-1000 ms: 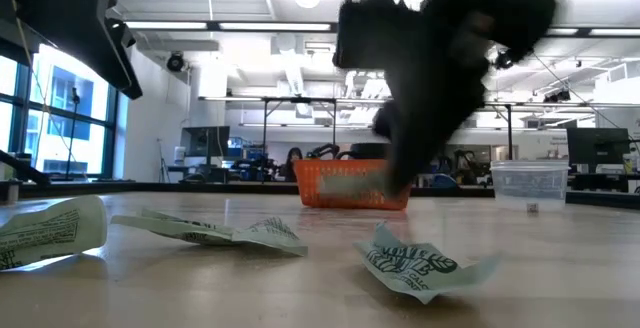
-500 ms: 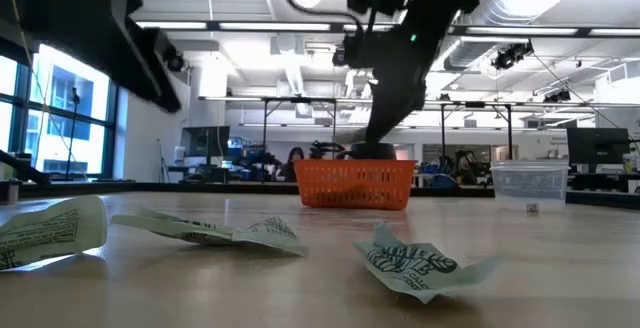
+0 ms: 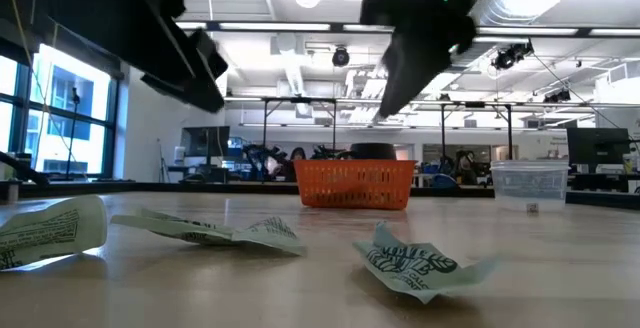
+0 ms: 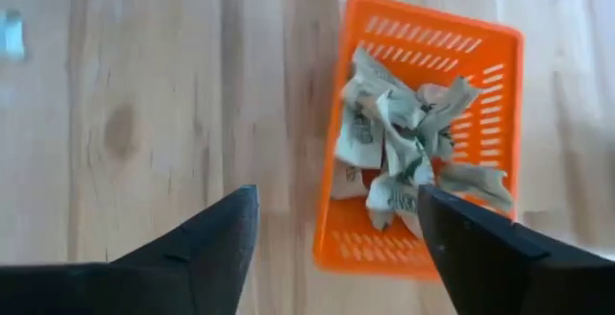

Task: Pick and place items into bin
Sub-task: Put the white stevia packet into the orange bin

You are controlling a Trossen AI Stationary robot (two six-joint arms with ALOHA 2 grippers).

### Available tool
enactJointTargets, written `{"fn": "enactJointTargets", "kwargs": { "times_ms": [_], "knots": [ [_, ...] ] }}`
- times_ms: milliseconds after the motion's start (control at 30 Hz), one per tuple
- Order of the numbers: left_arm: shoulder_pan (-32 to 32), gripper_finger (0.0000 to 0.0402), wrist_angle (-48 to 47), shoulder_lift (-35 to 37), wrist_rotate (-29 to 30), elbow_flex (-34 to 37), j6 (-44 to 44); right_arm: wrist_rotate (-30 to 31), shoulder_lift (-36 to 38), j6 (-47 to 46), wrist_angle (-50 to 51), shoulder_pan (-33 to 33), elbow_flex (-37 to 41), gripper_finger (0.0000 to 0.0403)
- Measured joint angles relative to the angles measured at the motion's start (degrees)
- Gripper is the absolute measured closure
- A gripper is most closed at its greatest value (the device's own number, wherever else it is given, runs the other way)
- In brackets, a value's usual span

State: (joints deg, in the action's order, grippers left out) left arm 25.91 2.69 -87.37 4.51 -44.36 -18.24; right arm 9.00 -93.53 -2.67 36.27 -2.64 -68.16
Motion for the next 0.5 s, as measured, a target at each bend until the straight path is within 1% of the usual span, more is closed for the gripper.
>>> {"fn": "enactJointTargets", "kwargs": {
  "times_ms": [100, 167, 200, 267, 367, 500],
  "knots": [
    [0.1, 0.0197, 1.2, -1.4, -2.6, 0.0, 2.0, 6.9, 0.8, -0.3, 2.3, -5.6, 0.1, 0.0120],
    [0.1, 0.0197, 1.1, -2.7, -3.5, 0.2, 2.5, 10.0, 0.5, -2.2, 3.4, -8.6, 0.1, 0.0120],
    [0.0, 0.0197, 3.0, -3.9, -3.9, 0.1, 3.2, 11.0, 0.3, -3.7, 3.9, -9.8, 0.1, 0.0121],
    [0.1, 0.0197, 4.8, -5.9, -4.0, 0.0, 5.8, 11.9, -0.5, -6.6, 4.7, -11.5, 0.1, 0.0120],
    [0.0, 0.0197, 9.7, -9.5, -4.2, -0.4, 12.8, 13.0, -0.6, -9.7, 4.8, -13.5, 0.6, 0.0119],
    [-0.1, 0.0197, 9.5, -14.0, -6.2, -3.6, 23.9, 14.7, -0.6, -13.4, 5.4, -15.8, 1.2, 0.0120]
  ]
}}
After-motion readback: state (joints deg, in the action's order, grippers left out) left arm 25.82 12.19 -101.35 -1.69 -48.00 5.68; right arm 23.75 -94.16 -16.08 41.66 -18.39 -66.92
